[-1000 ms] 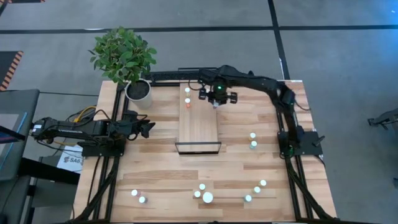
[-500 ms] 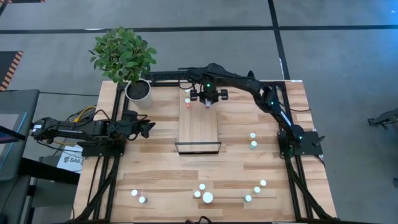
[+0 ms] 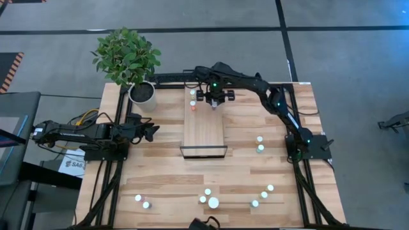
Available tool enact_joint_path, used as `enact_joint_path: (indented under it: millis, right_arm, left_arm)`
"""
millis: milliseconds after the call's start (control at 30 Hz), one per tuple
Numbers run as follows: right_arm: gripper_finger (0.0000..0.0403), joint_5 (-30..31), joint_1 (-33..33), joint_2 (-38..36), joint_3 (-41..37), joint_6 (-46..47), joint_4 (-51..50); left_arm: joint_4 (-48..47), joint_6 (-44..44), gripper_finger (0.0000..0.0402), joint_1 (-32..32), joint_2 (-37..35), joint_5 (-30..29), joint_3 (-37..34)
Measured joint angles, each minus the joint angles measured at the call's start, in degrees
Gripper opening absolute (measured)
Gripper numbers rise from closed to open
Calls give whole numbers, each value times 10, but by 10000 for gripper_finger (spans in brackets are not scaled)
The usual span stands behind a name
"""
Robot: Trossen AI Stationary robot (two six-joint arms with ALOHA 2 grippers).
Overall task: Pick and place medicine bottles onto shelf by color
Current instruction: Put the top blue pill bottle on the shelf, then put the yellow pill bottle on the shelf
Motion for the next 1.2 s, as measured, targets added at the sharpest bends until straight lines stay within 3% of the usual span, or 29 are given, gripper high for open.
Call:
enact_joint_path:
  millis: [433, 933, 1200]
  right_arm:
    - [144, 4, -2, 0, 0, -6, 17]
    - [197, 14, -2, 2, 0, -4, 19]
    - [246, 3, -2, 0, 0, -4, 13]
  left_arm:
    - [0, 0, 212, 0, 0, 0, 0]
    - [0, 0, 212, 0, 0, 0, 0]
    - [0, 0, 212, 0, 0, 0, 0]
